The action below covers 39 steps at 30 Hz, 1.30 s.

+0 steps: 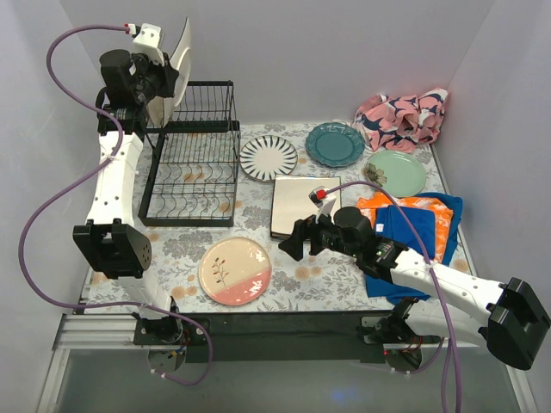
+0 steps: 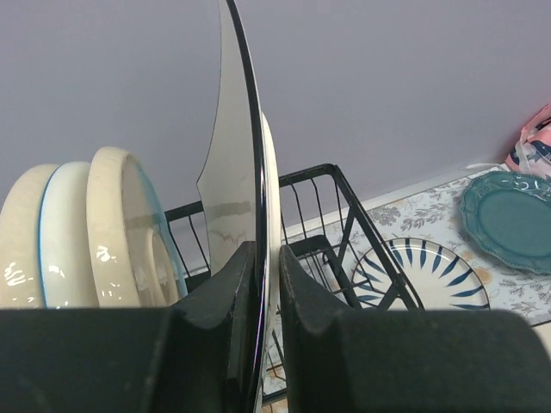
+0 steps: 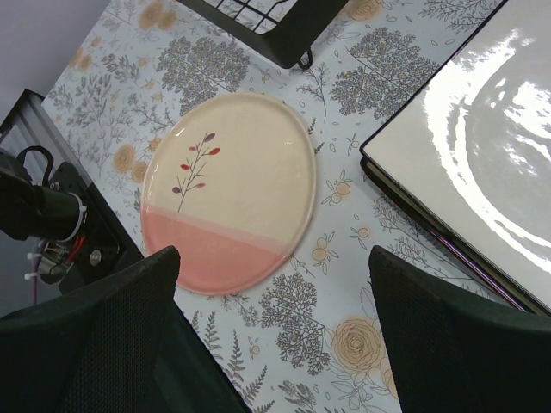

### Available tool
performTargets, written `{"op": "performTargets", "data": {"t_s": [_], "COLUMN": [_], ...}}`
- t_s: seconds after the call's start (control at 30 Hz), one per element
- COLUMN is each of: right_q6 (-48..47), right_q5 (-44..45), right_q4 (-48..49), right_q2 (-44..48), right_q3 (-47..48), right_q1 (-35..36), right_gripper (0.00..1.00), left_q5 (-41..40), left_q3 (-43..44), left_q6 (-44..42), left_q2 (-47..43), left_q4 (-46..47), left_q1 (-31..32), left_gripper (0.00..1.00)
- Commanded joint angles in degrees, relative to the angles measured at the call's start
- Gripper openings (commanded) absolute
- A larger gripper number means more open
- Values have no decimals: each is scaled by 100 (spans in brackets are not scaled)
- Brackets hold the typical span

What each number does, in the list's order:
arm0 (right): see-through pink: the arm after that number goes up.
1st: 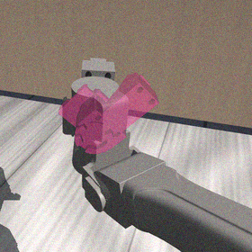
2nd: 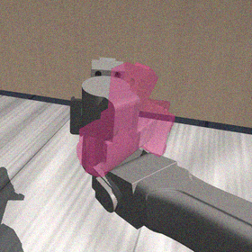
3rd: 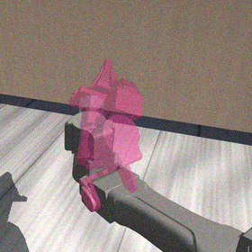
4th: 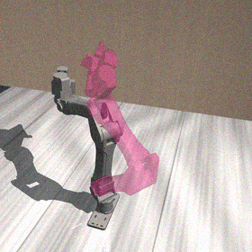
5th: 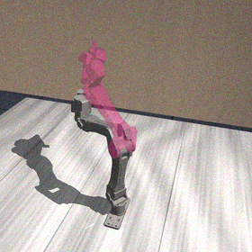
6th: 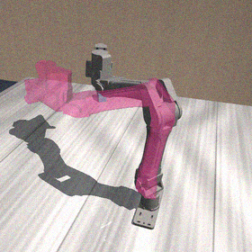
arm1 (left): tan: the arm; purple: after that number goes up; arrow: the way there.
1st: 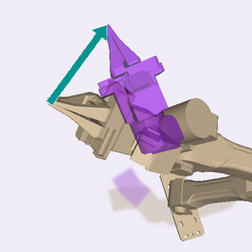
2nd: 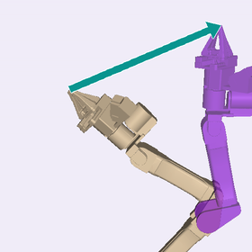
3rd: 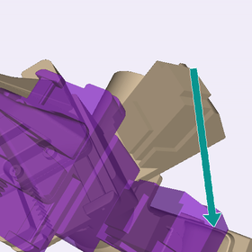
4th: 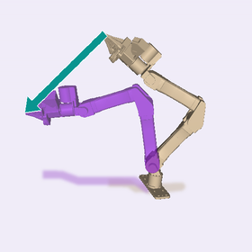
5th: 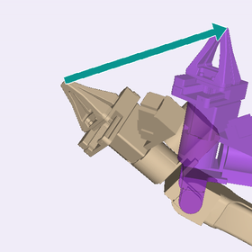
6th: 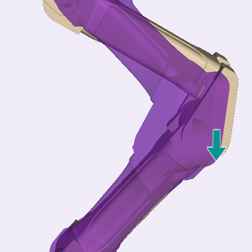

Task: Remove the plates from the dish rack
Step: Unload the plate from the dish rack.

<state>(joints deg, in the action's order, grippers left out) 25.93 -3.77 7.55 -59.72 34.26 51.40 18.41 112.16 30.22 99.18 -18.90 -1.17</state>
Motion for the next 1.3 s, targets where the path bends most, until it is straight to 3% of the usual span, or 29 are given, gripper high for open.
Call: {"op": "performTargets", "data": {"t_s": [0.0, 0.2, 0.37, 0.73, 1.1, 1.27], "right_q6": [-27, -27, -36, -88, -71, -115], "right_q5": [61, 96, 131, 210, 52, 201], "right_q4": [264, 273, 264, 264, 264, 264], "right_q2": [-39, -22, -22, 48, -75, 40], "right_q3": [54, 37, 54, 46, 142, 90], "right_q1": [2, 2, 2, -7, 2, 2], "right_gripper": [95, 95, 95, 95, 95, 95], "left_q5": [329, 461, 699, 953, 778, 787], "left_q3": [289, 44, -519, -238, -502, -880], "left_q6": [-121, -297, -429, -218, -754, -1035], "left_q2": [-487, -662, -1067, -1014, -1216, -1401], "left_q4": [694, 843, 1510, 1529, 1661, 2135], "left_q1": [29, 38, 240, 310, 609, 723], "left_gripper": [0, 0, 0, 0, 0, 0]}}
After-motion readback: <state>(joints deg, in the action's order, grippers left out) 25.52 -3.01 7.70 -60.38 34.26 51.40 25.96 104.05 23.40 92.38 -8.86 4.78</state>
